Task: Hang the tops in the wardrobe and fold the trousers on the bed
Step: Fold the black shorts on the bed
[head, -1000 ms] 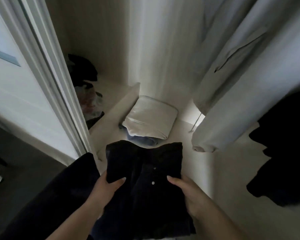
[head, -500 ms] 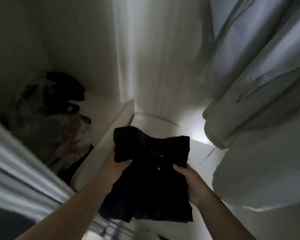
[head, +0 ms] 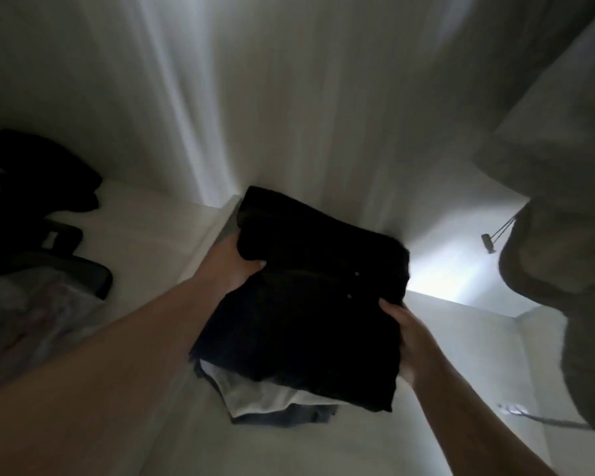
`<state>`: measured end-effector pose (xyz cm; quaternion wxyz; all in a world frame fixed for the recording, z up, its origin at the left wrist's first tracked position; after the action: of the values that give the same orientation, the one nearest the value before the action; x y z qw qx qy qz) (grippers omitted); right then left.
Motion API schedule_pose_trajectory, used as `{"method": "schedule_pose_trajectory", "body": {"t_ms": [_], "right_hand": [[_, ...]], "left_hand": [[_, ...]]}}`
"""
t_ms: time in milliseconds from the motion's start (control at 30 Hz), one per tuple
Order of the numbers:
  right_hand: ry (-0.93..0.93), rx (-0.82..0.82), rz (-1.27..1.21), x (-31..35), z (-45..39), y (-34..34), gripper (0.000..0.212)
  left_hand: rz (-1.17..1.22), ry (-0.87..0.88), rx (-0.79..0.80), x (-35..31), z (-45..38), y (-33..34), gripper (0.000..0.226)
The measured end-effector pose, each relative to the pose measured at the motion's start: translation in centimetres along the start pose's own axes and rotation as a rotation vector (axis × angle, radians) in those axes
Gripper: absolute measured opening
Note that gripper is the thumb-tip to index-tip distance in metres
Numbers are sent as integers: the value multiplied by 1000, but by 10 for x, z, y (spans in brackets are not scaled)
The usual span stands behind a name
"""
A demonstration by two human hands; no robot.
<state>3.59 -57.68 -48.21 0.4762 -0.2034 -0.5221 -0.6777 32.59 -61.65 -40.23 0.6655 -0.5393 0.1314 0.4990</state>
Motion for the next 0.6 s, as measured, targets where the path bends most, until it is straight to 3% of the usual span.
{"method": "schedule_pose_trajectory", "body": {"t_ms": [67,133,267,367,467,600], "right_hand": [[38,-96,55,-27,-15,-18,46],[53,-156,74,-42,-22,-33,42],[18,-118,105,-40,-12,-35,50],[17,-108,292,-43,19,-34,58],[58,-113,481,-53,42,-39,62],[141,-51,395,-64,45,-25,54]], "left_hand": [[-178,-42,13,25,-19,20,74],[-207,-107,3,54,-28,29,79],[-126,-150,-56,92,-25,24,84],[-267,-231,6,115,-9,33,98],[-475,-158,8,111,1,35,103],[-511,9,-134,87,8,21,96]]}}
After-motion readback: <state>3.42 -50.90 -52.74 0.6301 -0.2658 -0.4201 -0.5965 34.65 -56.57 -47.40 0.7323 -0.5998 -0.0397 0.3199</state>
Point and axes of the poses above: each hand's wrist, its own z-axis away from the middle knuckle, its own y-axis out of the palm, x = y × z, the point moved 9 cm from there along -z, towards the middle knuckle, and after that the axes turned 13 degrees about -y, right-handed, at the moved point
